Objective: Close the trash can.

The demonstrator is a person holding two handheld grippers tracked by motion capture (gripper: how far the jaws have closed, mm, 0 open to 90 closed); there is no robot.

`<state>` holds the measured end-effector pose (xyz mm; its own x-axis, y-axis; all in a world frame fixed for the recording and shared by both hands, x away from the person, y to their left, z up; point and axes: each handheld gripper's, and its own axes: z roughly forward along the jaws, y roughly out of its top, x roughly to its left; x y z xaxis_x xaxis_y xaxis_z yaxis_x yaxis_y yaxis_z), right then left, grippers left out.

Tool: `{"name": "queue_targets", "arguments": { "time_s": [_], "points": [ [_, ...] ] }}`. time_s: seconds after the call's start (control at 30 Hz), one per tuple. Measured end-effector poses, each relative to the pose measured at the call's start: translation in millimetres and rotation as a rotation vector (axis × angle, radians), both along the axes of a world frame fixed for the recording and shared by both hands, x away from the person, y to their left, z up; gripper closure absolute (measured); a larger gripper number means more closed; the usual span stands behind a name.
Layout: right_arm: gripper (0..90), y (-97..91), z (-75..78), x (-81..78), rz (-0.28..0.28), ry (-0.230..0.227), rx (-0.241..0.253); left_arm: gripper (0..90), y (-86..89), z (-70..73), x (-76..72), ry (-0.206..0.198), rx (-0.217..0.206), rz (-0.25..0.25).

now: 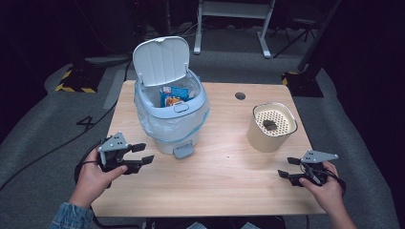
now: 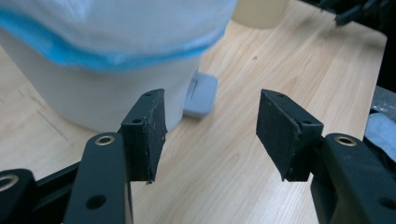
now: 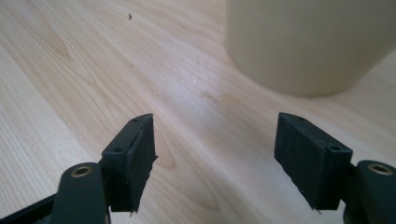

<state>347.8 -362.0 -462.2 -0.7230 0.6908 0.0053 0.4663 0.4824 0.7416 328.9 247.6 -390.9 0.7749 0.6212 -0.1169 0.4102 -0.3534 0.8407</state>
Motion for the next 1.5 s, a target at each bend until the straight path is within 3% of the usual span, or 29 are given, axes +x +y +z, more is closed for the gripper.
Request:
{"name": "queue_targets", "arguments": {
  "time_s": [0.03, 0.17, 0.2, 0.3, 0.43, 0.5, 0.57, 0.8, 0.97, 1.07, 1.27, 1.5],
  "points": [
    [29.5, -1.4, -10.6, -0.2, -0.005, 0.023, 0.017, 43.3, 0.8, 4.6, 1.4, -0.011, -0.002, -0.006],
    [29.0, -3.0, -23.4, 0.2, -0.003, 0.023, 0.028, 44.2, 3.7, 23.4, 6.4, -0.04, -0.028, -0.026],
    [29.0, -3.0, -27.3, -0.5, -0.007, 0.005, -0.004, 44.1, 4.9, 28.3, 8.0, -0.051, -0.027, -0.034],
    [28.9, -2.7, -29.3, -1.2, -0.01, 0.008, -0.015, 43.7, 7.8, 41.3, 13.9, -0.096, -0.028, -0.09],
    [25.4, -3.6, -38.1, -2.0, -0.017, 0.004, -0.023, 44.2, 13.3, 57.5, 23.6, -0.103, -0.036, -0.12],
    [24.4, -6.3, -41.2, -3.4, -0.036, -0.014, 0.002, 44.5, 16.2, 65.7, 28.9, -0.107, -0.042, -0.125],
    [24.2, -6.9, -41.1, -4.2, -0.042, -0.013, 0.0, 44.5, 18.9, 73.3, 34.2, -0.103, -0.065, -0.129],
    [23.8, -9.2, -41.3, -5.4, -0.046, -0.01, 0.0, 45.6, 21.8, 100.1, 51.5, -0.124, -0.107, -0.104],
    [23.8, -9.1, -41.4, -5.6, -0.046, -0.012, -0.001, 48.4, 19.5, 118.6, 62.4, -0.142, -0.093, -0.083],
    [23.8, -9.1, -41.3, -5.6, -0.046, -0.011, -0.001, 52.2, 20.2, 129.2, 70.7, -0.14, -0.119, -0.099],
    [23.8, -9.2, -41.4, -5.5, -0.046, -0.011, 0.0, 58.1, 22.8, 147.1, 88.2, -0.178, -0.14, -0.113],
    [23.9, -9.2, -41.4, -5.5, -0.046, -0.01, 0.0, 61.5, 27.9, 165.1, 110.0, -0.227, -0.142, -0.057]
  ]
}}
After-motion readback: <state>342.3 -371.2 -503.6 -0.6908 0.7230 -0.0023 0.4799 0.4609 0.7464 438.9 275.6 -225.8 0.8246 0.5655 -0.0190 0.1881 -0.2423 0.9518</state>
